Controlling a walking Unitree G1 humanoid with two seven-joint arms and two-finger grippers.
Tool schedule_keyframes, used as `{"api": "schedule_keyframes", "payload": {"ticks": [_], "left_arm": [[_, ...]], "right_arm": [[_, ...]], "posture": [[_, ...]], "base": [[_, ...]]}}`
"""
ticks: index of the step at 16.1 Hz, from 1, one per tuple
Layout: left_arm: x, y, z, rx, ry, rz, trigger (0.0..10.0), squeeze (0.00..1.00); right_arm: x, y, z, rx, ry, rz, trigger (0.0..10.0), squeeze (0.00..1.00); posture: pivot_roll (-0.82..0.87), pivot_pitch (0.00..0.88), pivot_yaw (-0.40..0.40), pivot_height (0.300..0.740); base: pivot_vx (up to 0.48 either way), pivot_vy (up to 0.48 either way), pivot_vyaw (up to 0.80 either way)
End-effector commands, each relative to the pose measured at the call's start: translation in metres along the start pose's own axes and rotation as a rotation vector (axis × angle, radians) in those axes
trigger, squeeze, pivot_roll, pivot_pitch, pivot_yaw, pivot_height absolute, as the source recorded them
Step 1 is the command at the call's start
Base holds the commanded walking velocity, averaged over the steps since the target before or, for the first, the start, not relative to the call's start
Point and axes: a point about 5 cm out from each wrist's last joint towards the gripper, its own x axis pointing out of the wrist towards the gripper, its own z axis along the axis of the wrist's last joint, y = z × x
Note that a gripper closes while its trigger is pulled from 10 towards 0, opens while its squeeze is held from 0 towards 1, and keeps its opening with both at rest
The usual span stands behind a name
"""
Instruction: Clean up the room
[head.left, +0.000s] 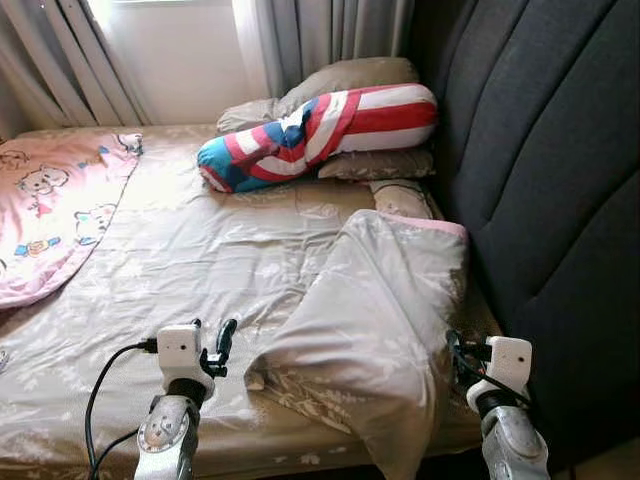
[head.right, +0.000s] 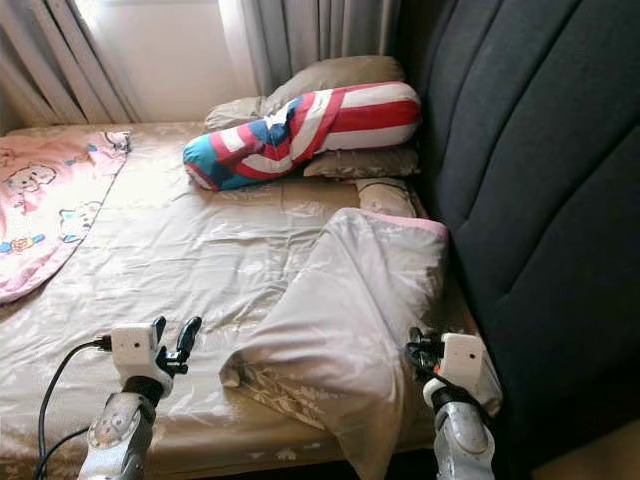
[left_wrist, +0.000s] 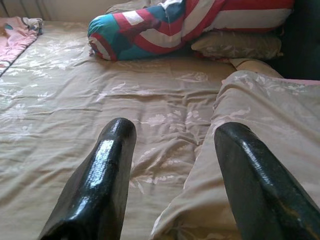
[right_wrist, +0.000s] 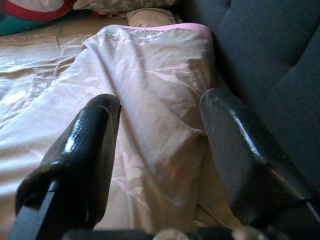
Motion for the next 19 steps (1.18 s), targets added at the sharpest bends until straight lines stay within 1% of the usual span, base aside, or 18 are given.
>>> {"api": "schedule_keyframes", "payload": {"ticks": [1,2,3,4,5,7,8,11,12,15,17,19], "left_arm": [[0.005,0.008,0.005,-0.004,0.000,0.020,10.0,0.00],[0.006,0.016,0.009,-0.011,-0.008,0.048,10.0,0.00],[0.006,0.019,0.012,-0.011,-0.023,0.055,10.0,0.00],[0.006,0.019,0.013,-0.011,-0.027,0.056,10.0,0.00],[0.005,0.023,0.017,-0.003,-0.043,0.065,10.0,0.00],[0.001,0.025,0.019,-0.011,-0.053,0.075,10.0,0.00],[0.001,0.017,0.017,-0.022,-0.043,0.035,10.0,0.00],[0.007,0.007,0.015,-0.024,-0.022,-0.014,10.0,0.00],[0.007,0.004,0.015,-0.023,-0.019,-0.026,10.0,0.00],[0.007,0.002,0.015,-0.016,-0.011,-0.043,10.0,0.00],[0.005,0.007,0.015,-0.021,-0.007,-0.024,10.0,0.00],[0.003,0.007,0.014,-0.022,-0.009,-0.019,10.0,0.00]], "right_arm": [[0.009,0.014,0.007,-0.005,-0.007,0.037,10.0,0.00],[0.012,0.023,0.007,0.006,-0.003,0.048,10.0,0.00],[0.013,0.028,0.010,0.017,-0.018,0.072,10.0,0.00],[0.013,0.029,0.010,0.018,-0.023,0.080,10.0,0.00],[0.011,0.035,0.009,0.002,-0.018,0.115,10.0,0.00],[0.009,0.034,0.007,-0.001,-0.018,0.114,10.0,0.00],[0.008,0.033,0.007,0.017,-0.026,0.093,10.0,0.00],[0.007,0.031,0.008,0.023,-0.034,0.080,10.0,0.00],[0.005,0.029,0.008,0.029,-0.041,0.069,10.0,0.00],[0.003,0.027,0.009,0.039,-0.055,0.053,10.0,0.00],[0.000,0.029,0.009,0.053,-0.065,0.045,10.0,0.00],[-0.001,0.031,0.007,0.043,-0.060,0.065,10.0,0.00]], "posture": [[0.01,0.000,0.030,0.740],[-0.01,0.000,0.027,0.740],[0.00,0.000,0.009,0.740],[0.00,0.000,0.009,0.740],[0.00,0.019,0.003,0.740],[-0.01,0.040,0.011,0.740],[-0.02,0.050,0.012,0.740],[-0.05,0.064,0.010,0.740],[-0.06,0.072,0.014,0.740],[-0.08,0.089,0.016,0.740],[-0.08,0.089,0.018,0.740],[-0.08,0.090,0.013,0.740]], "base": [[0.000,0.000,0.00],[0.000,0.000,0.00],[0.000,0.000,0.00],[0.000,0.000,0.00],[0.000,0.000,0.00],[0.000,0.000,0.00],[0.000,0.000,0.00],[0.000,0.000,0.00],[0.000,0.000,0.00],[0.000,0.000,0.00],[0.000,0.000,0.00],[0.000,0.000,0.00]]}}
